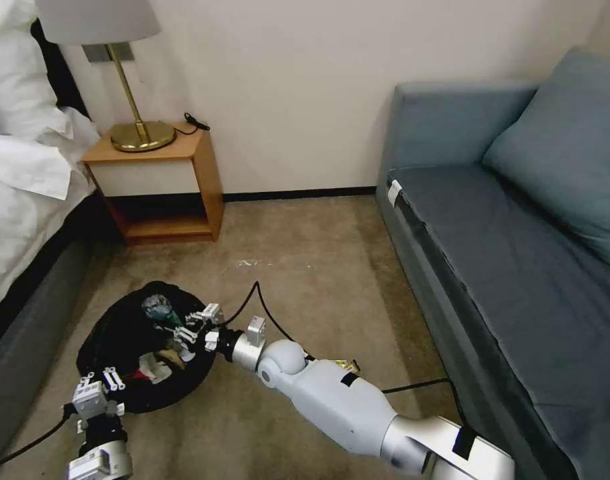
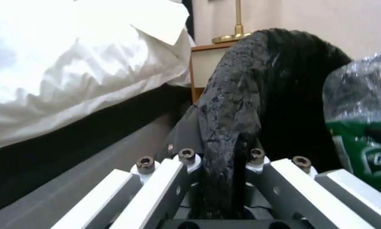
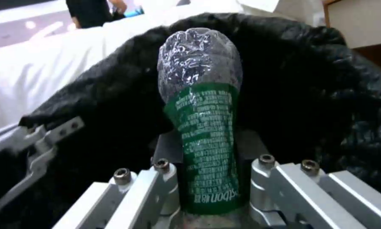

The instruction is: Pick up the trash bin, then pick up the garbage on the floor and place it into the trash bin.

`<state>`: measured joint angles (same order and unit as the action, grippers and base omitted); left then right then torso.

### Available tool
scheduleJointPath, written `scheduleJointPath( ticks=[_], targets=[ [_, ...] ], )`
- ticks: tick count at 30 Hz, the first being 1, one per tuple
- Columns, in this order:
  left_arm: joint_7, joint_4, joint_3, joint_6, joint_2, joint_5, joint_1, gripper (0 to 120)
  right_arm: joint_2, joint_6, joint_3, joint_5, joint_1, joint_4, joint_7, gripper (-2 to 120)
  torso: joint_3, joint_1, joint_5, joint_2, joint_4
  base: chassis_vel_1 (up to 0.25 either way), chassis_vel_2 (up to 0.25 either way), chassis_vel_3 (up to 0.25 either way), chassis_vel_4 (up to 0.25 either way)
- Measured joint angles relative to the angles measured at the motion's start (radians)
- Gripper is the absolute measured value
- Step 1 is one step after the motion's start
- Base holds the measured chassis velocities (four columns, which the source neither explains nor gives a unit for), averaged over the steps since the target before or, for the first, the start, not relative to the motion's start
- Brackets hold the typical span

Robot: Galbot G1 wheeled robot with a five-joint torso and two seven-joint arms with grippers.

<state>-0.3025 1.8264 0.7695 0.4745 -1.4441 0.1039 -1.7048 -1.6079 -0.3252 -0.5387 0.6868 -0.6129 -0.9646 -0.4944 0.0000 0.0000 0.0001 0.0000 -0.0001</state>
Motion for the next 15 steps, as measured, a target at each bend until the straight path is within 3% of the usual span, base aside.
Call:
scheduleJointPath(
  ticks=[5, 9, 15],
  targets=[
    [0.002, -0.004, 0.0, 0.001, -0.004, 0.002, 0.003, 6, 0.0, -0.007, 0.0, -0.015, -0.001, 0.003, 0.003, 25, 0.0, 0.0, 0.0, 0.0, 0.0001, 0.0, 0.0, 0.0, 0.0],
    [0.007, -0.006, -0.002, 0.001, -0.011, 0.001, 0.008, 6, 0.0, -0.016, 0.004, -0.037, 0.005, 0.002, 0.015, 44, 0.0, 0.0, 0.0, 0.0, 0.0001, 0.0, 0.0, 0.0, 0.0],
    [0.009, -0.006, -0.002, 0.001, -0.016, -0.001, 0.01, 6, 0.0, -0.021, 0.007, -0.048, 0.005, 0.0, 0.015, 61, 0.0, 0.0, 0.0, 0.0, 0.0001, 0.0, 0.0, 0.0, 0.0]
  ],
)
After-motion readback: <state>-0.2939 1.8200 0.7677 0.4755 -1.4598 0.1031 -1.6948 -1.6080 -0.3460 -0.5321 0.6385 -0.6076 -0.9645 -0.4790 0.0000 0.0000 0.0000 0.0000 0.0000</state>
